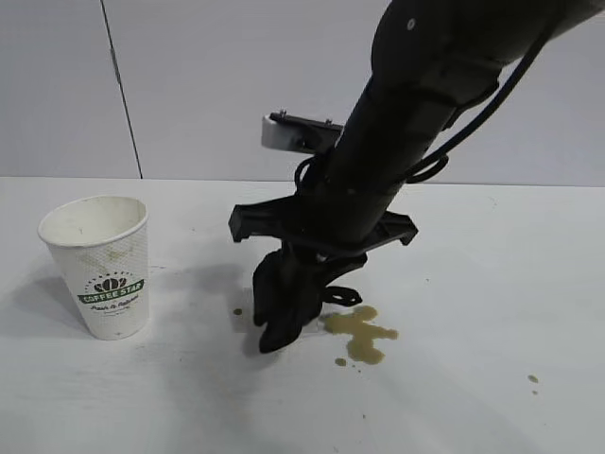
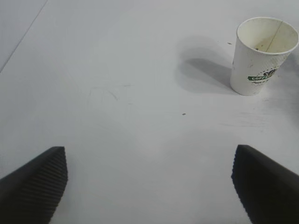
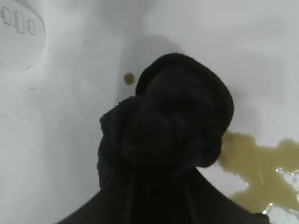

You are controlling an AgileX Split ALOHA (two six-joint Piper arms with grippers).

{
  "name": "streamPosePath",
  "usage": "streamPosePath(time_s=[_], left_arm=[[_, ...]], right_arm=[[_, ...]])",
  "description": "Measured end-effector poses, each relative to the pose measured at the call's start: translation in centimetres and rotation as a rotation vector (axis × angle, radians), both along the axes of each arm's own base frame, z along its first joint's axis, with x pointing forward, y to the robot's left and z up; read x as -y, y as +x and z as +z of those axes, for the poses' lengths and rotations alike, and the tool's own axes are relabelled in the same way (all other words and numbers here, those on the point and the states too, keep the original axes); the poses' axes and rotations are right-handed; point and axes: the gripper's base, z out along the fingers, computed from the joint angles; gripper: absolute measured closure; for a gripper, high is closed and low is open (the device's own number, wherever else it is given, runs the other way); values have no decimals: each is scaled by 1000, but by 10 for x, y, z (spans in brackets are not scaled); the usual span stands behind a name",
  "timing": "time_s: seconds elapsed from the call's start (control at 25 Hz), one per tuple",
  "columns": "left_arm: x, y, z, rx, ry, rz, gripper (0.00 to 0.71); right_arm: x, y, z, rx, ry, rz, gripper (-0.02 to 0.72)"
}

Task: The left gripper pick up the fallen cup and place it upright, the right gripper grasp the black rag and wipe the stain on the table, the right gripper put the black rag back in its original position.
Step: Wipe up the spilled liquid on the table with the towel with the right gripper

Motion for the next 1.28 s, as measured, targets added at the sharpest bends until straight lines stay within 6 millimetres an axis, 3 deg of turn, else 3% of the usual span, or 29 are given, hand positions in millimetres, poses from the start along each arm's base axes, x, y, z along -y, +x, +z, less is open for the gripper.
streamPosePath(time_s=[0.12, 0.36, 0.76, 1.08, 1.28], left_arm=[[0, 0, 0, 0, 1, 0, 24], [0, 0, 0, 0, 1, 0, 24], [0, 0, 0, 0, 1, 0, 24], [0, 0, 0, 0, 1, 0, 24], [0, 0, 0, 0, 1, 0, 24]], right_arm=[[-1, 0, -18, -43, -21, -4, 582], [1, -3, -17, -97, -73, 48, 582], [23, -5, -12, -154, -349, 122, 582], [65, 21, -10, -78, -457, -51, 582], [63, 25, -10, -76, -370, -109, 582]])
